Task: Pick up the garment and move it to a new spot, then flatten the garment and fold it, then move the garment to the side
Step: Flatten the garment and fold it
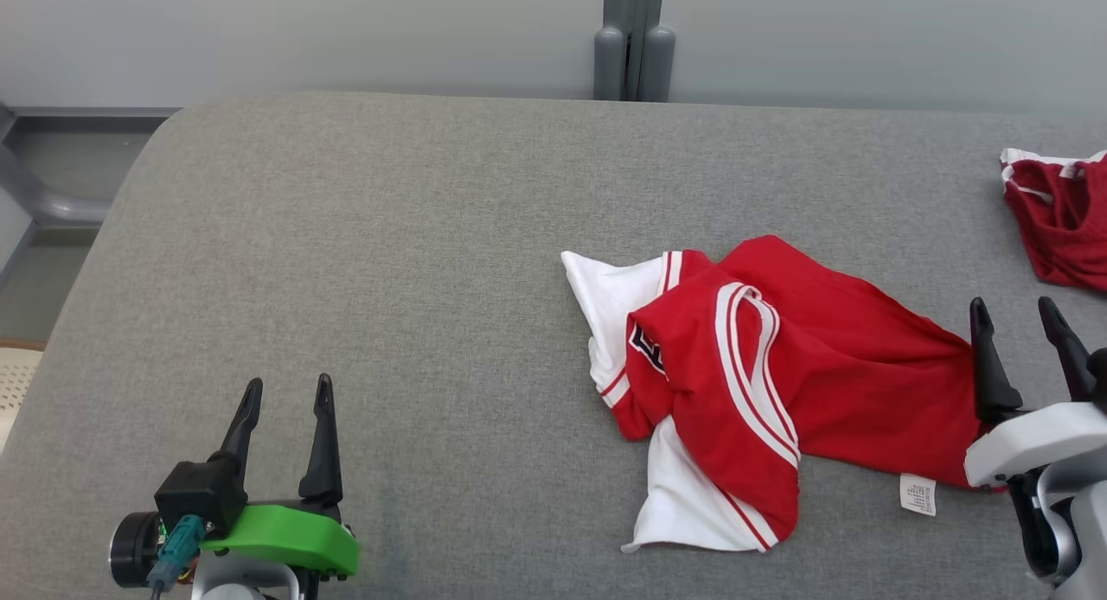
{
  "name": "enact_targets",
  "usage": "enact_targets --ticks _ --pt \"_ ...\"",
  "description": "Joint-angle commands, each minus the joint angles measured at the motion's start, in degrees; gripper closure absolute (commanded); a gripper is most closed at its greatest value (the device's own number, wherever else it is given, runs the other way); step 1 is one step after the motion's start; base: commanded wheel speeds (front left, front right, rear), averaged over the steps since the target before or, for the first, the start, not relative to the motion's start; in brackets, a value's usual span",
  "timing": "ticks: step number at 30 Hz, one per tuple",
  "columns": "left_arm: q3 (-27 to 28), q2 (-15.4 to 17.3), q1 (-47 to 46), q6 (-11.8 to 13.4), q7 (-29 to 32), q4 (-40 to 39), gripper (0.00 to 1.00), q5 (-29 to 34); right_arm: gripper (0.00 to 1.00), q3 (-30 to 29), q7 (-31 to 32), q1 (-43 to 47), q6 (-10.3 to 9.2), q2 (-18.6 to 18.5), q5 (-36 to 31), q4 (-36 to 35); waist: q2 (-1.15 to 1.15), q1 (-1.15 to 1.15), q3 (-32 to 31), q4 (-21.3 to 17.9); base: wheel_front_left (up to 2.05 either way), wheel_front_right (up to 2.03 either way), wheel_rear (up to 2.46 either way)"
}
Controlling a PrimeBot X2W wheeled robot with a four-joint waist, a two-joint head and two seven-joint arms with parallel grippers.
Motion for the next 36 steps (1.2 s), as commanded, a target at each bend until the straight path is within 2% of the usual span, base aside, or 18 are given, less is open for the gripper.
enact_targets --ticks 1,6,13,18,28,29,30,31,32,36 --pt "0.3 0.1 0.7 -0.1 0.0 -0.1 0.00 0.2 0.00 -0.8 -0.2 2.4 -0.06 0.9 -0.9 -2.7 0.00 0.00 -0.6 -0.8 0.00 0.00 0.00" --pt "0.7 0.1 0.7 -0.4 0.0 -0.2 0.00 0.5 0.00 0.7 -0.2 8.4 -0.05 4.4 -1.6 -10.1 0.00 0.00 -0.7 -1.5 0.00 0.00 0.00" --pt "0.5 0.1 -0.2 -0.6 0.0 -0.1 0.00 0.6 0.00 8.6 -0.2 11.6 -0.05 6.3 -0.2 -10.5 0.00 0.00 0.0 -1.3 0.00 0.00 0.00" --pt "0.3 0.1 -0.6 -0.8 0.0 0.1 0.00 0.5 0.00 14.2 -0.2 11.3 -0.05 7.0 1.6 -7.2 0.00 0.00 0.4 -0.2 0.00 0.00 0.00" --pt "0.1 0.1 -0.9 -0.9 0.0 0.0 0.00 0.5 0.00 20.4 -0.2 8.8 -0.05 8.7 5.2 4.3 0.00 0.00 0.9 1.7 0.00 0.00 0.00" --pt "0.2 0.1 -0.9 -0.8 0.0 0.0 0.00 0.5 0.08 20.8 -0.2 8.5 -0.05 8.9 5.8 5.4 0.00 0.00 1.0 1.8 0.00 0.00 0.00" --pt "0.3 0.1 -0.8 -0.8 0.0 0.0 0.00 0.5 0.57 21.0 0.0 8.2 -0.05 9.3 6.8 6.9 0.00 0.00 1.1 1.8 0.00 0.00 0.00" --pt "0.3 0.1 -0.8 -0.8 0.0 -0.1 0.00 0.4 0.82 21.2 0.1 7.9 -0.05 9.6 7.5 8.0 0.00 0.00 1.1 1.8 0.00 0.00 0.00" --pt "0.3 0.1 -0.8 -0.7 0.0 -0.1 0.00 0.4 1.00 21.6 0.1 7.4 -0.06 9.7 8.0 9.1 0.00 0.00 1.1 1.8 0.00 0.00 0.00" --pt "0.2 0.1 -0.7 -0.6 0.0 0.0 0.00 0.1 1.00 22.5 0.0 5.5 -0.07 9.7 9.3 10.9 0.00 0.00 1.1 1.8 0.00 0.00 0.00"
